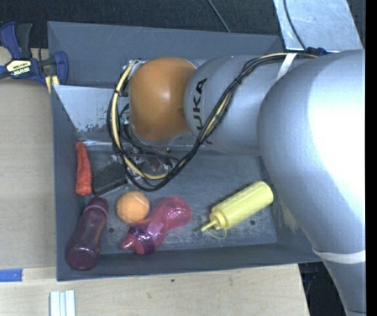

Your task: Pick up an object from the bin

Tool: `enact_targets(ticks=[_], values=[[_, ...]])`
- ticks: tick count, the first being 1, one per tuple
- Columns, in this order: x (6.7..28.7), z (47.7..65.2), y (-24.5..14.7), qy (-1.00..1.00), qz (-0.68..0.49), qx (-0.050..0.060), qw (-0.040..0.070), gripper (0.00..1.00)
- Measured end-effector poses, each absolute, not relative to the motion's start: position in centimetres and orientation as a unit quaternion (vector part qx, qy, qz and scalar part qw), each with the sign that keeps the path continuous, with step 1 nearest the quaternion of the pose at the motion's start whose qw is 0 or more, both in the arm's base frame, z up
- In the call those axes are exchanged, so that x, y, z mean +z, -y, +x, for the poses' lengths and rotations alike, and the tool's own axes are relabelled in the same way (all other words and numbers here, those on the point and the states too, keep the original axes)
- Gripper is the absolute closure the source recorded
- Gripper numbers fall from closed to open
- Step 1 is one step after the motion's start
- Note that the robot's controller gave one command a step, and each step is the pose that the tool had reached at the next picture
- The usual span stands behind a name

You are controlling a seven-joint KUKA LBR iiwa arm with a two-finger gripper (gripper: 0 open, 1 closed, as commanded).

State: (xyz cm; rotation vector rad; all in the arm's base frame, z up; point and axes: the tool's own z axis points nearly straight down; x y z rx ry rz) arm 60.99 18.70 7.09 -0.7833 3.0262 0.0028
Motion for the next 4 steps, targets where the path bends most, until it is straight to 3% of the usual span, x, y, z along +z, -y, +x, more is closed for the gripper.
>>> enact_targets(ticks=[1,2,4], values=[[10.3,60.8,-18.6,-0.968,-0.25,0.001,0.004,1.0],[13.1,61.0,-18.7,-0.968,-0.25,0.001,0.01,1.0],[14.9,61.1,-18.7,-0.969,-0.249,0.001,0.011,1.0]])
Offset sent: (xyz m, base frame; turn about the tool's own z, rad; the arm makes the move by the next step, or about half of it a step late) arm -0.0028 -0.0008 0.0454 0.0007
